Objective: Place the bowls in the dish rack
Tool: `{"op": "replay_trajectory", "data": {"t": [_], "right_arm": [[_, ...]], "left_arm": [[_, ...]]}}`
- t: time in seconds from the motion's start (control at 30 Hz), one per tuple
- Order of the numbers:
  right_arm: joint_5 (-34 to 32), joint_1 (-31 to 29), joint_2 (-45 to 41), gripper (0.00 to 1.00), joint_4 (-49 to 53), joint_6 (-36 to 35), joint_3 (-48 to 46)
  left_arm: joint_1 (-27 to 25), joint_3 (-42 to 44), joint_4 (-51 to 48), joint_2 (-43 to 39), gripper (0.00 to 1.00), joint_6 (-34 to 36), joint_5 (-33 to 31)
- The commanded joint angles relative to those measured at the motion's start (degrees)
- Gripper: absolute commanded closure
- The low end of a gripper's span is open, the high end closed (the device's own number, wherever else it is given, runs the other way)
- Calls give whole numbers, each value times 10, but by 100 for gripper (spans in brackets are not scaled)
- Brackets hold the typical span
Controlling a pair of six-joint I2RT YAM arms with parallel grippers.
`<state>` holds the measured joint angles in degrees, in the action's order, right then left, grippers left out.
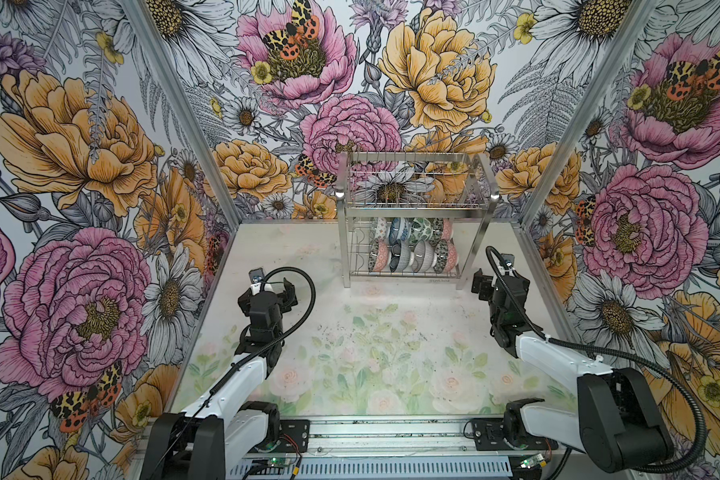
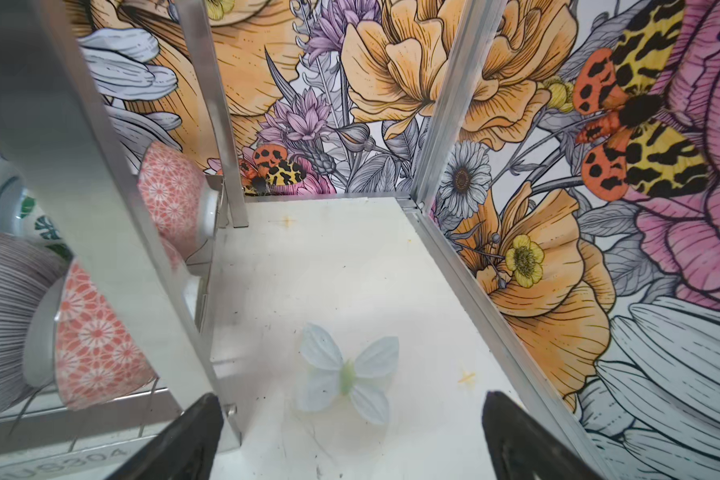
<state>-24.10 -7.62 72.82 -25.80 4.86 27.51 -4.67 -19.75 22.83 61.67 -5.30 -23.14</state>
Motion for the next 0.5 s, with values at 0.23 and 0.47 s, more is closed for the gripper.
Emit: {"op": "replay_trajectory", "data": {"t": [0.23,0.47], "right_arm": [[59,32,79,2,-175,-22,-44],[126,77,154,2,-249,6,-55]], "left_arm": [[51,-7,215,156,1,40,83],[44,-33,278,260,1,50,125]]}}
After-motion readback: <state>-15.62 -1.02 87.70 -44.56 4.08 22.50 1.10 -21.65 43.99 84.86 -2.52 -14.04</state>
